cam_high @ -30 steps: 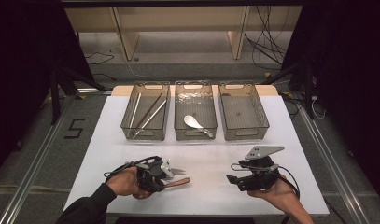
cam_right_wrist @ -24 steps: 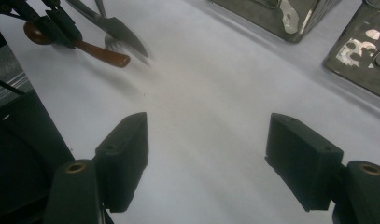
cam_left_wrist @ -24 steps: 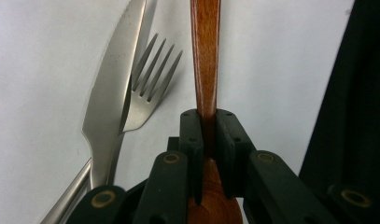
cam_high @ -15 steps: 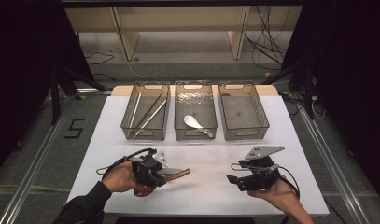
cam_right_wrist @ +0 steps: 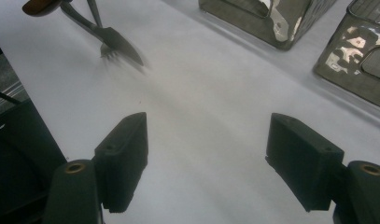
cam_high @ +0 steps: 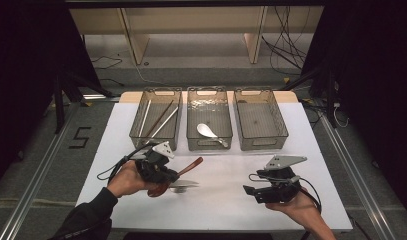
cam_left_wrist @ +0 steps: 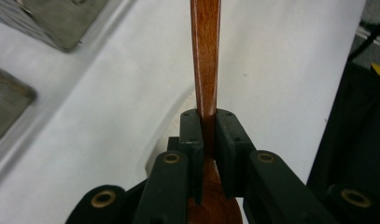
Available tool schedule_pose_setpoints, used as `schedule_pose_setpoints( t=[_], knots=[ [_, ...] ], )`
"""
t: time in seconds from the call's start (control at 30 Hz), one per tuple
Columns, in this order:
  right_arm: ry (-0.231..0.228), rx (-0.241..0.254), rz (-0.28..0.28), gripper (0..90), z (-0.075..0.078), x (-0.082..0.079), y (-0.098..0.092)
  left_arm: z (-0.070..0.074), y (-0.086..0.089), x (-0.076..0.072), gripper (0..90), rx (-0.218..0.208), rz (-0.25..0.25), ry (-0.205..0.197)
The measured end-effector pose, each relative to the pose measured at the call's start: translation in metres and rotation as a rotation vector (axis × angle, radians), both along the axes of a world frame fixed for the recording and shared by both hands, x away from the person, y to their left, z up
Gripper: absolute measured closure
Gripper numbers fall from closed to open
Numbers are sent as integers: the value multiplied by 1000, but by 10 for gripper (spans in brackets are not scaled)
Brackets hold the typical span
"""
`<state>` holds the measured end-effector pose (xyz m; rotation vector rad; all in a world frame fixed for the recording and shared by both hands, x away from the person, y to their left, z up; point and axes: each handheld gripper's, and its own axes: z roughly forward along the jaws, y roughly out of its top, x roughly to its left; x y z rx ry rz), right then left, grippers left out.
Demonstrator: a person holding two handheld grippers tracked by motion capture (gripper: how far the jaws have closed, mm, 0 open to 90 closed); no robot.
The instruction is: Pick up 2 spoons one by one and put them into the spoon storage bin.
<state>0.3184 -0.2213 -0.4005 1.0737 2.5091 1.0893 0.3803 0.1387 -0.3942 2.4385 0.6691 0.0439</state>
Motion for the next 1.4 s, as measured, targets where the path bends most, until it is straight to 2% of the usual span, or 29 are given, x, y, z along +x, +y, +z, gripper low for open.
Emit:
schedule_pose_setpoints(
  t=[0.5,0.67,1.03,1.3,1.4],
  knots=[
    [-32,26,-28,286,1,0,-3,19,-3,30,814,-66,74,-40],
    [-30,26,-27,285,1,0,-2,23,-9,40,814,-79,93,-47],
    [-34,30,-26,285,1,0,-3,40,-22,66,814,-106,138,-92],
    [-43,37,-27,285,2,0,-3,44,-36,86,814,-131,158,-117],
    [-44,36,-24,285,1,0,-3,46,-41,95,813,-125,167,-128]
  ],
)
